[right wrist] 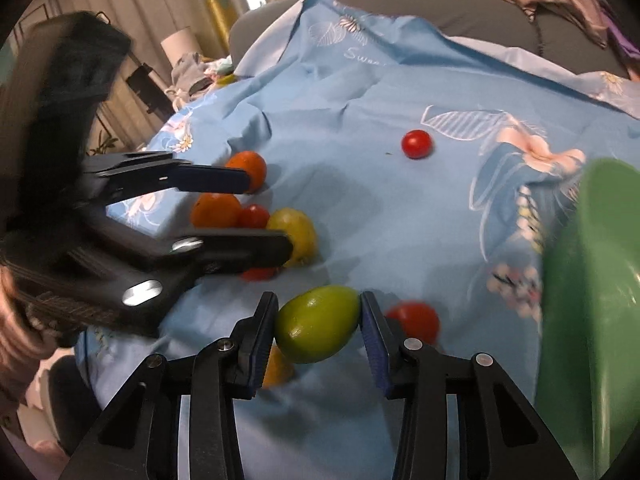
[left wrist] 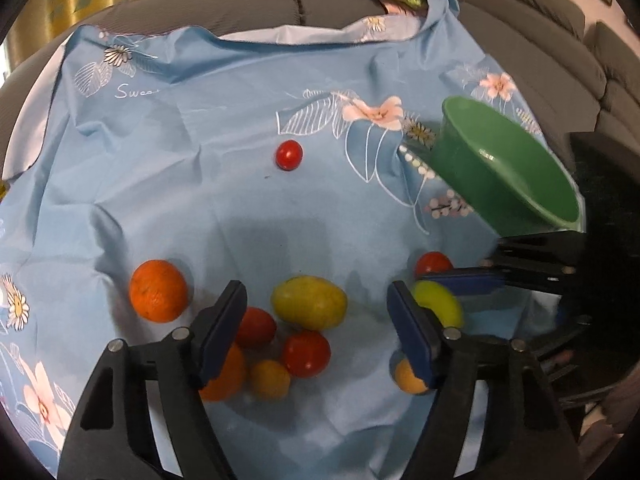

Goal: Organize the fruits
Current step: 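Grasp the yellow lemon with the left gripper while the right gripper grasps the green lime, then carry the lemon and lime over the green bowl and open both grippers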

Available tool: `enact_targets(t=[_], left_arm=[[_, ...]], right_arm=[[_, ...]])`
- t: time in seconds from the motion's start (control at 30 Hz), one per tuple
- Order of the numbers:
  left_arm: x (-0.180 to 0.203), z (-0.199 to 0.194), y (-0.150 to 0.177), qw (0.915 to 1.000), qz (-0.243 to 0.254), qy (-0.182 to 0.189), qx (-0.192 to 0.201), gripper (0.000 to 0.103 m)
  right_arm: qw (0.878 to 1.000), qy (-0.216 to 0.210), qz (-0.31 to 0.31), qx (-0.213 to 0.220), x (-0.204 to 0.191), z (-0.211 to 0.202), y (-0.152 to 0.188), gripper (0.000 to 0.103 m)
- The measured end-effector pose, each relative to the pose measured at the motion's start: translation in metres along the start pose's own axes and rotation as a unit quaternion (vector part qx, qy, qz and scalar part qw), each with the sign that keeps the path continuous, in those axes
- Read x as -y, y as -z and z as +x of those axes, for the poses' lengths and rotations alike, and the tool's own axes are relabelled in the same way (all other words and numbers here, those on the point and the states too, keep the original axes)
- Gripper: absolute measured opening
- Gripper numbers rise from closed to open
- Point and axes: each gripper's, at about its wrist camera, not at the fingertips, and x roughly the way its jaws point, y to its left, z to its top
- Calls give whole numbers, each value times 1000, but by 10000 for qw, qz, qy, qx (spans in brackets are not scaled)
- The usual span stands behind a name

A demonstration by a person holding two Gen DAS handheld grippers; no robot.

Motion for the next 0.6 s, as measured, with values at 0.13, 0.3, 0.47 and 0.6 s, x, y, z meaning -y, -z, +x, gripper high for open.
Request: enact_targets(t=[0.13, 0.3, 0.47, 0.6], left_arm=[[0, -4, 7, 9992, 128, -238, -279, 62], [6, -12, 8, 9977, 251, -455, -441, 49], [7, -10, 6, 9955, 351, -691, -538, 45], [15, -5, 3, 9952, 320, -736, -556, 45]], right_arm=[[9997, -70, 160, 163, 5, -16, 8, 43], [9992, -110, 214, 326, 5, -25, 10, 43], [9982, -148, 290, 500, 7, -35, 9, 43], [9974, -151, 372, 604, 10, -42, 12, 43]])
